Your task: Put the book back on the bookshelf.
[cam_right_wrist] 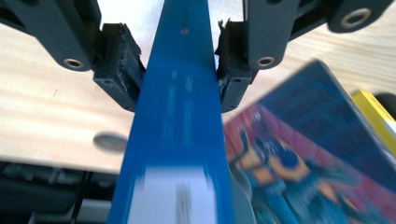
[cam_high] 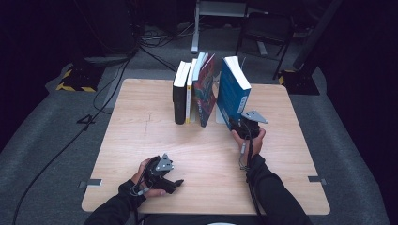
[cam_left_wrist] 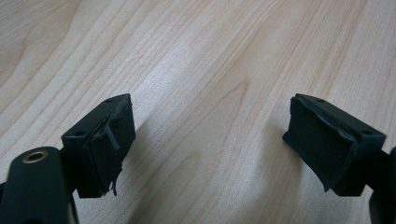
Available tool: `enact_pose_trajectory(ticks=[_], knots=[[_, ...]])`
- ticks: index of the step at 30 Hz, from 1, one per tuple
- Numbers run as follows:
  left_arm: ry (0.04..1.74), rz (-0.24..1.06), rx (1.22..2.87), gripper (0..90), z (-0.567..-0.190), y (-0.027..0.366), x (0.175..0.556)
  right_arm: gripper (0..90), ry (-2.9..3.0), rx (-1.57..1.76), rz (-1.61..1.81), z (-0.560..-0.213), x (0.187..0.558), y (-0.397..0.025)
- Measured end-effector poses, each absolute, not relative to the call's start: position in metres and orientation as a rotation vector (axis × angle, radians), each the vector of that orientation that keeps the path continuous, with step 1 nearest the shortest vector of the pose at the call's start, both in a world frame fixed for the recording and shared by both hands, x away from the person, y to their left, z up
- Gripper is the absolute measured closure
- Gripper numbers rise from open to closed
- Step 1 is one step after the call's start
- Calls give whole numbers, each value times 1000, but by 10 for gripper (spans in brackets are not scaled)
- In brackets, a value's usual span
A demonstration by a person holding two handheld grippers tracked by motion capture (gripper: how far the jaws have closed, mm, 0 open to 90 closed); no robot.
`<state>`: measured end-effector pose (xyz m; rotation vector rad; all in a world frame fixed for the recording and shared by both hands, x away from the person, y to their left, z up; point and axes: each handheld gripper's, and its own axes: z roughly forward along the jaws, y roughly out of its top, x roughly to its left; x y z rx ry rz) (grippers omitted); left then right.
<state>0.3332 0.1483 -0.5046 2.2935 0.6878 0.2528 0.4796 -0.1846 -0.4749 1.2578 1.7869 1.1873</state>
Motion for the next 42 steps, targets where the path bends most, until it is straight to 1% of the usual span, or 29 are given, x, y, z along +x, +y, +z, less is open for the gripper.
enact_pose_trajectory(ticks=[1,7,16,24,29,36,42], knots=[[688,253,2293,157,-505,148,333,585,1784,1223,1187,-469,478,-184],[687,251,2294,157,-505,148,333,604,1801,1221,1190,-466,482,-186],[682,246,2296,155,-505,148,334,600,1802,1221,1183,-466,484,-185],[682,251,2295,157,-505,148,334,573,1908,1187,1153,-460,483,-191],[687,254,2293,161,-505,148,333,530,1960,1146,1143,-455,479,-197],[686,253,2294,161,-505,149,333,420,2088,1053,1094,-445,467,-209],[686,252,2294,160,-505,149,333,374,2204,938,1014,-437,454,-227]])
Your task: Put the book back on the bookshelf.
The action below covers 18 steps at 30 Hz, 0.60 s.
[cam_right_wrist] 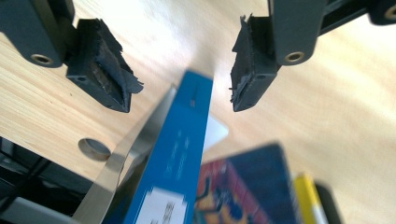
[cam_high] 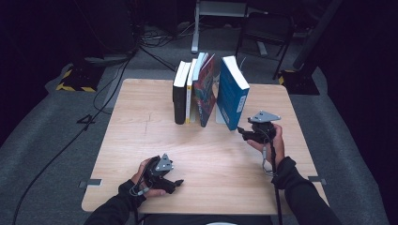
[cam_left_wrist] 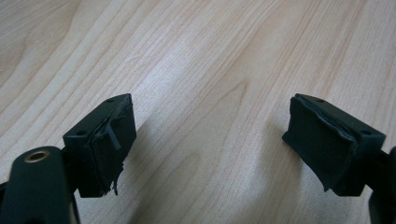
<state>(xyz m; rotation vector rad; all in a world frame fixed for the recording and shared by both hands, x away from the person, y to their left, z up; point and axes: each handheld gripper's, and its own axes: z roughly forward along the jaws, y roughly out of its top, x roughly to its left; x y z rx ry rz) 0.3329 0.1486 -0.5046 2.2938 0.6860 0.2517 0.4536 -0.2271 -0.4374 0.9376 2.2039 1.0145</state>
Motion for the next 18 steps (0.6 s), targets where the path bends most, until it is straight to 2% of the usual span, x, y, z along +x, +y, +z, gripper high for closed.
enact_pose_trajectory(ticks=[7,18], knots=[[691,254,2290,163,-505,149,332,337,2311,827,994,-431,439,-246],[692,255,2290,163,-505,149,332,308,2433,708,899,-441,393,-271]])
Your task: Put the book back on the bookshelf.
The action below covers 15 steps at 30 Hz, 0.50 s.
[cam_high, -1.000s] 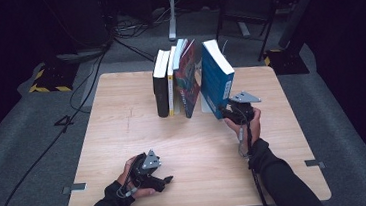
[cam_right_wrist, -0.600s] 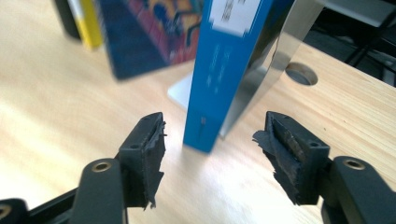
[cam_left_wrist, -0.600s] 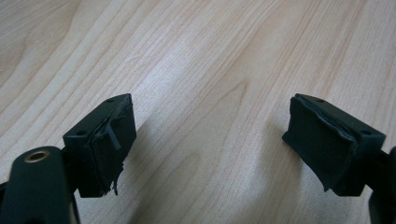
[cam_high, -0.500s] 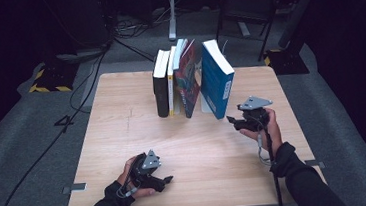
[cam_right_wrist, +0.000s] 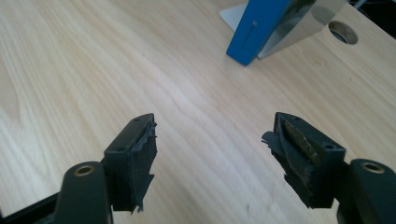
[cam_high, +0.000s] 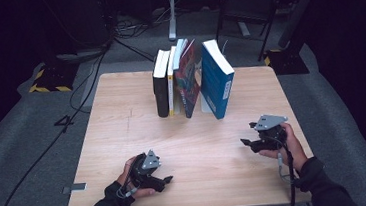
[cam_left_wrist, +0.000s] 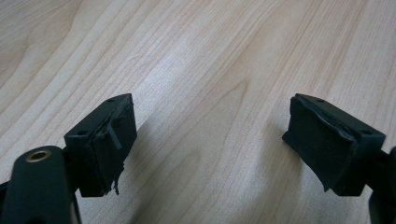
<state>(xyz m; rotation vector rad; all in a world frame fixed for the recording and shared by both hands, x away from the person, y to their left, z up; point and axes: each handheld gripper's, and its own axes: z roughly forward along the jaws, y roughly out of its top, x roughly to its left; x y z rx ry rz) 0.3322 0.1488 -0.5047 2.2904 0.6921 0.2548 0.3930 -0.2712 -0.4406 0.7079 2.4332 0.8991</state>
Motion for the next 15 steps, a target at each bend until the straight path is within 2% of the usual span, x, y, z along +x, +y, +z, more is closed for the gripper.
enact_pose_trajectory(ticks=[15], knots=[[689,256,2294,161,-505,149,333,296,2470,770,823,-480,354,-318]])
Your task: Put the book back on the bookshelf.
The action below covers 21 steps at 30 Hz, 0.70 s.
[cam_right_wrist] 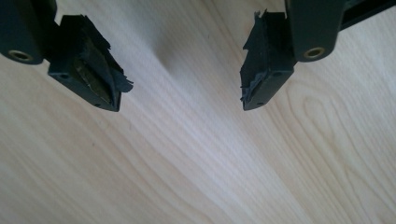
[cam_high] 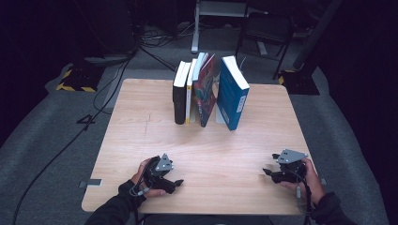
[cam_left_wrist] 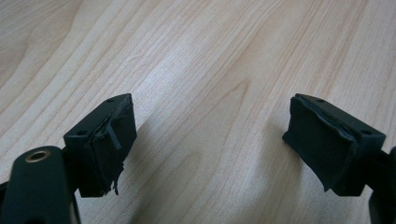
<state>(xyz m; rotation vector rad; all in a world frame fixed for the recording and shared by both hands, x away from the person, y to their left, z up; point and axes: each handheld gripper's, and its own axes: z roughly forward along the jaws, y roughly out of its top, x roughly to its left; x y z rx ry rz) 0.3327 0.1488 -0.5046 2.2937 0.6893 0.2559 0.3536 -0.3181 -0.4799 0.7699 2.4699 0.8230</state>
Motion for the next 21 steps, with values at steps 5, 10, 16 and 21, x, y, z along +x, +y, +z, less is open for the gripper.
enact_pose_trajectory(ticks=[5,10,16,21], knots=[[691,257,2294,161,-505,149,333,293,2478,789,844,-487,345,-333],[691,257,2293,162,-505,149,333,264,2457,840,930,-494,333,-349],[692,258,2293,162,-505,149,333,250,2441,946,1035,-501,324,-372],[701,260,2290,162,-505,149,332,234,2419,987,1078,-504,317,-384]])
